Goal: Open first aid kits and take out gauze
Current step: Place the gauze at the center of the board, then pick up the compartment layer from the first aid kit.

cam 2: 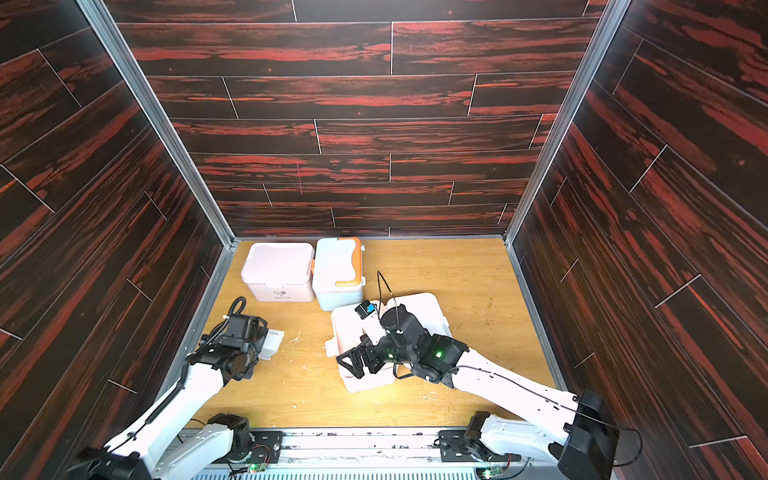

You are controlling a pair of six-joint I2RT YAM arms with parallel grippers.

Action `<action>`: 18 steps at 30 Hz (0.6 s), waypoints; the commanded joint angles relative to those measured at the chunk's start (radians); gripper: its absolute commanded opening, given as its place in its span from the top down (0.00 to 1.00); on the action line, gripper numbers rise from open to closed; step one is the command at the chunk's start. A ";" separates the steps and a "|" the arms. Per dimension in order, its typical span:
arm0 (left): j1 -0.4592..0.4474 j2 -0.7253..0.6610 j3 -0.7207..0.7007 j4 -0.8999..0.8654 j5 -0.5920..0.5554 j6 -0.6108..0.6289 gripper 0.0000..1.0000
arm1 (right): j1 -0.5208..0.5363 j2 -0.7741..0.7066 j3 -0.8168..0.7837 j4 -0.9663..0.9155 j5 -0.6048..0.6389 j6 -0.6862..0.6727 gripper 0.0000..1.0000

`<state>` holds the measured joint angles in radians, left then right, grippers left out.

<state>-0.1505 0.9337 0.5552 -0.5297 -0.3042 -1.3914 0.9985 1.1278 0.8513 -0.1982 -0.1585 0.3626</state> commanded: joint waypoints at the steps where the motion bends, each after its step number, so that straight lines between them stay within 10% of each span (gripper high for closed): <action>1: 0.004 -0.080 0.049 -0.067 0.084 0.137 0.00 | 0.003 -0.043 -0.018 0.053 -0.008 0.001 0.01; 9: -0.054 -0.145 0.118 0.041 0.337 0.371 0.00 | 0.003 -0.146 -0.080 0.096 0.143 0.022 0.01; 18: -0.338 -0.179 0.100 0.223 0.334 0.417 0.00 | 0.003 -0.143 -0.037 -0.045 0.433 0.114 0.01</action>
<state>-0.4374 0.7712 0.6514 -0.3927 0.0208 -1.0115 0.9981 0.9730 0.7799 -0.1749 0.1532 0.4400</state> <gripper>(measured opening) 0.998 0.988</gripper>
